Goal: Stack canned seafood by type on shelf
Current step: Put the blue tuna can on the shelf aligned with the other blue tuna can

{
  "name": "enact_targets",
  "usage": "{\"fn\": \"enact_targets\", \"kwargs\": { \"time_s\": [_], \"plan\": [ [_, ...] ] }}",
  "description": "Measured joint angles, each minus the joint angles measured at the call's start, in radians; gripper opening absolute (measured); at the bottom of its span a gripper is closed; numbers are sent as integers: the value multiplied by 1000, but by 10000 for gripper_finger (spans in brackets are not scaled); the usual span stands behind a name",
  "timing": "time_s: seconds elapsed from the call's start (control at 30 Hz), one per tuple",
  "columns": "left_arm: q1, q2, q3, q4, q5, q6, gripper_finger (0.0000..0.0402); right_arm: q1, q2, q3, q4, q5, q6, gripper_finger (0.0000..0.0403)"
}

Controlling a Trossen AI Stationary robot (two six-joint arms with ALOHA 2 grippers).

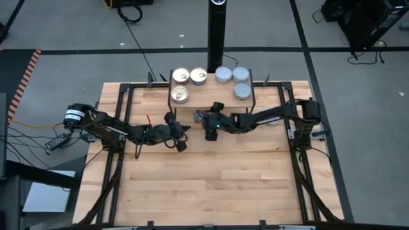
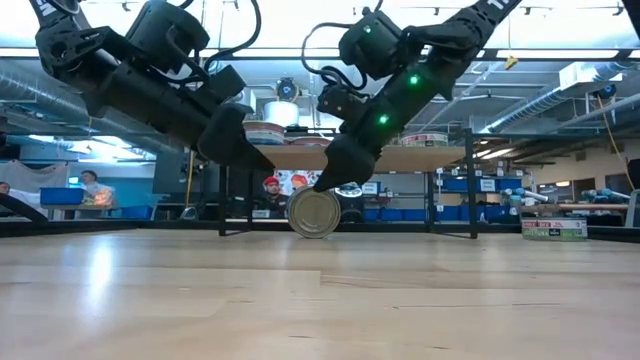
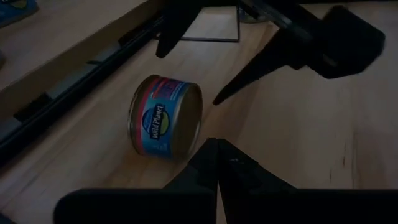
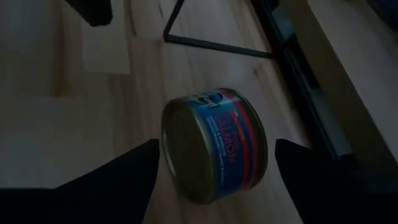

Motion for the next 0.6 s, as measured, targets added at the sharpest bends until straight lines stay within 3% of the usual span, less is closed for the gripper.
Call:
{"fn": "enact_targets", "kwargs": {
  "time_s": [0.2,0.6],
  "plan": [
    [-3,0,0,8,16,3,10,-36,-3,1,5,-79,-6,324],
    [-5,0,0,6,16,5,10,19,-2,0,-56,-64,-45,308]
  ]
}}
